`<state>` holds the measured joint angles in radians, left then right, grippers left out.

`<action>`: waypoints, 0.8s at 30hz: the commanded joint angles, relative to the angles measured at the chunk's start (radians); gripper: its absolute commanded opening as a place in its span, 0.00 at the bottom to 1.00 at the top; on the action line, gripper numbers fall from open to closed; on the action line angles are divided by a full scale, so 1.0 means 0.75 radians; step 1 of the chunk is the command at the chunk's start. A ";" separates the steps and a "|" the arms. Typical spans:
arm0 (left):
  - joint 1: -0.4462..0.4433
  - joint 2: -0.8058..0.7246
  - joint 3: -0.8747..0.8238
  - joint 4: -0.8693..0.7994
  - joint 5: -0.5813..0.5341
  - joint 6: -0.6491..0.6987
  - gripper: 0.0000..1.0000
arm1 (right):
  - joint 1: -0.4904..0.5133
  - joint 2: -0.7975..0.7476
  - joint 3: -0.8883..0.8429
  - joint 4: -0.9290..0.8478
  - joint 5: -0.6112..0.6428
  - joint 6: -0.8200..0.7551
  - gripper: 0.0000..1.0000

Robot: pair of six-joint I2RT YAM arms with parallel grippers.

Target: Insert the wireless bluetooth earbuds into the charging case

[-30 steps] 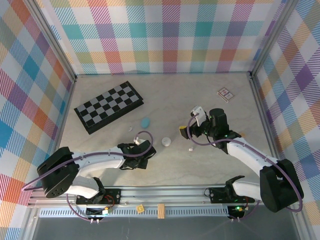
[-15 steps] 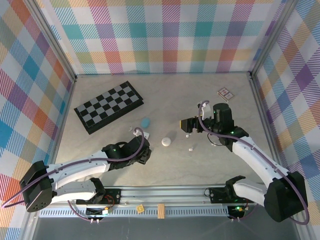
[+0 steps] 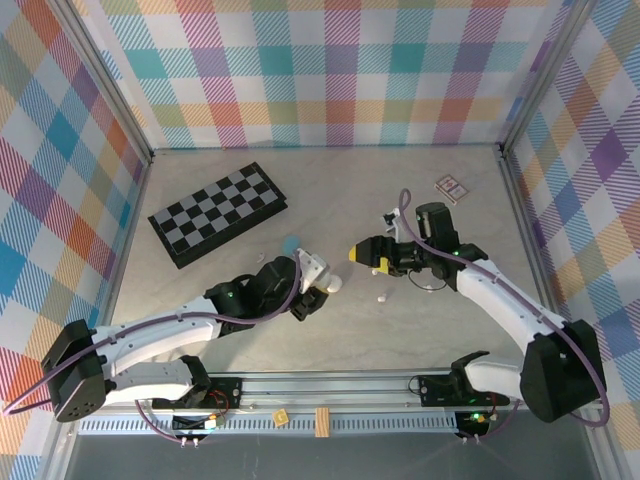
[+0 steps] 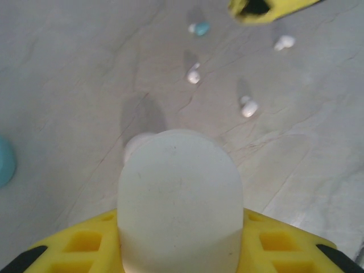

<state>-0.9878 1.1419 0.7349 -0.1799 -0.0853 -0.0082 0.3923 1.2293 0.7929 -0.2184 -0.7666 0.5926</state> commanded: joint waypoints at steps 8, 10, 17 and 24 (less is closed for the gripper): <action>-0.011 0.089 0.097 0.080 0.157 0.130 0.38 | 0.064 0.103 0.035 0.041 -0.223 0.132 0.69; -0.011 0.092 0.098 0.082 0.152 0.126 0.38 | 0.077 0.121 0.039 0.069 -0.233 0.162 0.65; -0.010 0.092 0.088 0.111 0.105 0.117 0.38 | 0.140 0.210 0.044 0.144 -0.254 0.241 0.58; -0.010 0.077 0.078 0.135 0.075 0.117 0.38 | 0.174 0.249 0.040 0.202 -0.238 0.300 0.42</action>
<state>-0.9878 1.2102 0.7712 -0.1280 -0.0097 0.0689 0.5159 1.4086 0.8005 -0.0933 -0.9348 0.7925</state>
